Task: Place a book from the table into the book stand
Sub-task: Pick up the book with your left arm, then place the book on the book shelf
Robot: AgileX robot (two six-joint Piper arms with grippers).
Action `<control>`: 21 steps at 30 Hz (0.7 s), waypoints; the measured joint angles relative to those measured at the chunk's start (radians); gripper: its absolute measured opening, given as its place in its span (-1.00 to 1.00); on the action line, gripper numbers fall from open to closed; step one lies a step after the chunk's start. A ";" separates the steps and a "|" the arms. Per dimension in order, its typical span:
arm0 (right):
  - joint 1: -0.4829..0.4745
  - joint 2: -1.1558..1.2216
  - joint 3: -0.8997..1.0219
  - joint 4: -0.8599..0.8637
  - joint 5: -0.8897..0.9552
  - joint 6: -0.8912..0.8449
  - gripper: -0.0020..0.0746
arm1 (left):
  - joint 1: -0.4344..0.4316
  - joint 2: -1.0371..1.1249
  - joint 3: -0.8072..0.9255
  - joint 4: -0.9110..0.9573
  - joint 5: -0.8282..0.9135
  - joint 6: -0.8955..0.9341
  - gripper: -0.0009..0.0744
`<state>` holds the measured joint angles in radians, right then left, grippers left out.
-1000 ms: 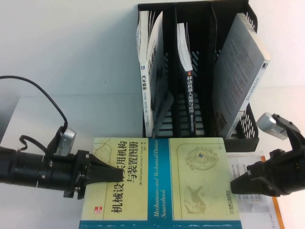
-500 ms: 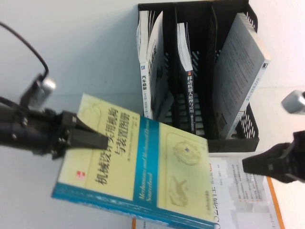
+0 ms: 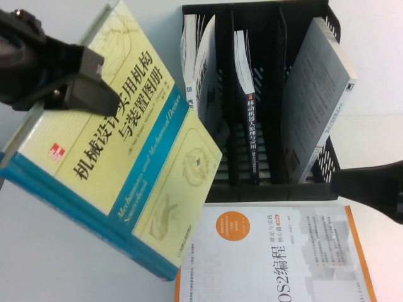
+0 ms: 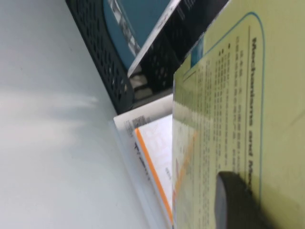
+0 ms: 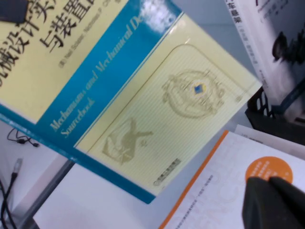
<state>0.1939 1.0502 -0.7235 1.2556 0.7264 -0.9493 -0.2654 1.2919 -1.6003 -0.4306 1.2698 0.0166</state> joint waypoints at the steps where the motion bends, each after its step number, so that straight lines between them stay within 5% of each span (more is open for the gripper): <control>1: 0.000 0.000 0.002 0.005 0.012 -0.002 -0.96 | -0.027 0.011 -0.027 0.025 0.000 -0.038 -0.46; 10: 0.000 -0.001 0.004 0.068 0.114 0.021 -0.96 | -0.188 0.160 -0.194 0.161 -0.002 -0.303 -0.46; 21: 0.000 -0.004 0.004 0.128 0.171 0.023 -0.96 | -0.198 0.359 -0.391 0.304 -0.002 -0.331 -0.46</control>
<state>0.1939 1.0465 -0.7197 1.3840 0.8970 -0.9260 -0.4632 1.6506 -1.9918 -0.1262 1.2680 -0.3148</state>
